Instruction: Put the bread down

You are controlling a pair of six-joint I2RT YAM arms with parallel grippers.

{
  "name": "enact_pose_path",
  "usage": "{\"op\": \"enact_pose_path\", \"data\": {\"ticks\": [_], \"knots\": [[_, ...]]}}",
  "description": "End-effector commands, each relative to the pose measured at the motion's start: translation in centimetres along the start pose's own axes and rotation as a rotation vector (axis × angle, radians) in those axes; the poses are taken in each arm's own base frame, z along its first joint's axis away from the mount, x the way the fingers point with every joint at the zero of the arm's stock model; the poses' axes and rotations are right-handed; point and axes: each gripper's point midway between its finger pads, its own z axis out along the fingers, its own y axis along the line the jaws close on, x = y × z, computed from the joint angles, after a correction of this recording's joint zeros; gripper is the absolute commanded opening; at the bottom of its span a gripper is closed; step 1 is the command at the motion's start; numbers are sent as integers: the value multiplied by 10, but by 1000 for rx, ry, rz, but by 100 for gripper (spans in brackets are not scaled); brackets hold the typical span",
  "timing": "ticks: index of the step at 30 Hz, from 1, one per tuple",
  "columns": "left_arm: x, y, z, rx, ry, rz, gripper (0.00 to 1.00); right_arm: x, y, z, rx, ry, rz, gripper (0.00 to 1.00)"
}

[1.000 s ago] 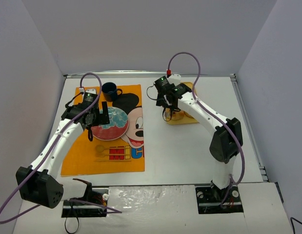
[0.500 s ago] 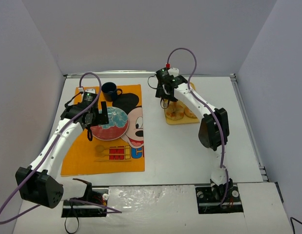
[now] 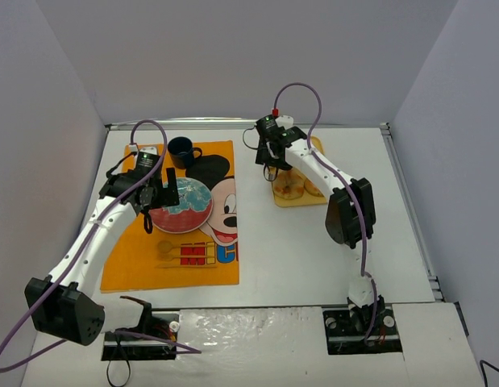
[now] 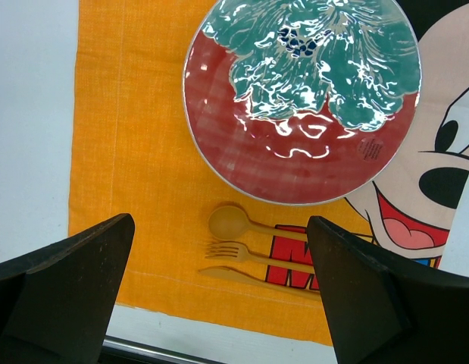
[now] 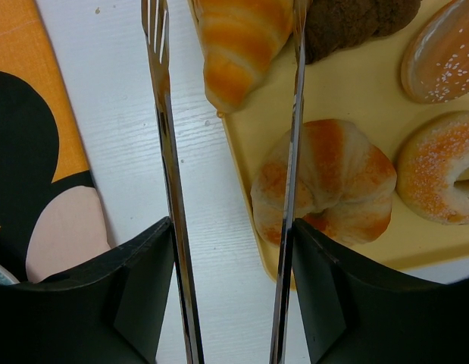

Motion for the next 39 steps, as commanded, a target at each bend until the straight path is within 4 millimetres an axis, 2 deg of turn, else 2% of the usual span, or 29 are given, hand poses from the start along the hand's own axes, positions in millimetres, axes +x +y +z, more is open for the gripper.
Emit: {"op": "enact_pose_path", "data": {"ticks": [1, 14, 21, 39], "knots": [[-27, 6, -18, -8, -88, -24, 97, -26, 2, -7, -4, -71, 26, 56], [-26, 7, -18, -11, -87, -19, 97, -31, -7, -7, 21, -84, 38, 56], [-25, 6, -16, -9, -84, -23, 97, -35, -11, -13, 33, -101, 36, 56], [-22, 5, -13, -3, -79, -28, 97, -37, -7, -26, 13, -109, 25, 56]]}}
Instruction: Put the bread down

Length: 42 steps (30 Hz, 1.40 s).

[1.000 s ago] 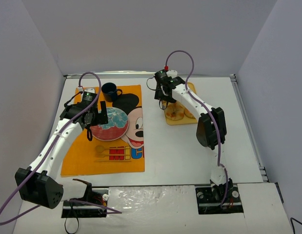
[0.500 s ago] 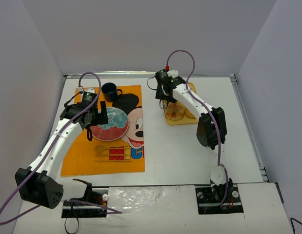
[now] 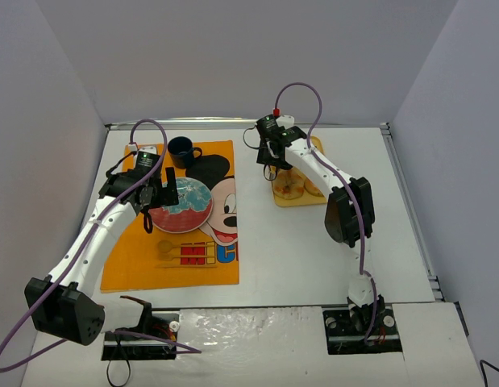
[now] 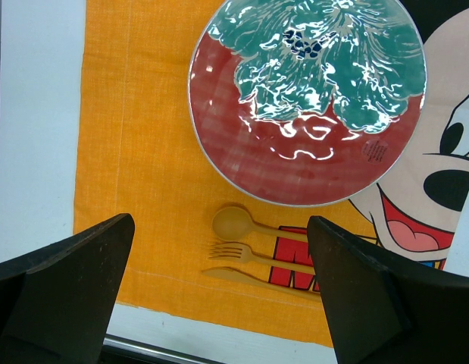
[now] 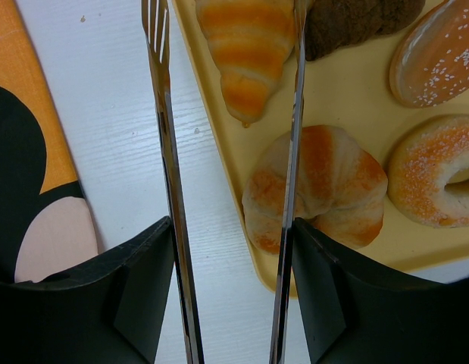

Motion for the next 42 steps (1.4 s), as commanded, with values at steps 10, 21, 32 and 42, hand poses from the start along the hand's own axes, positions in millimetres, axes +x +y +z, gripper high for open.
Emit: {"op": "enact_pose_path", "data": {"ticks": [10, 21, 32, 42], "knots": [[-20, 1, -11, 14, -69, -35, 97, -41, -8, -42, -6, -124, 29, 56], [-18, 0, -10, 20, -65, -36, 97, -41, -15, -51, 8, -134, 24, 56], [-20, 2, -11, 11, -70, -31, 97, -36, -17, -29, 27, -107, 6, 56], [-20, 2, -9, 2, -65, -25, 97, -28, -15, -6, 28, -64, -17, 56]]}}
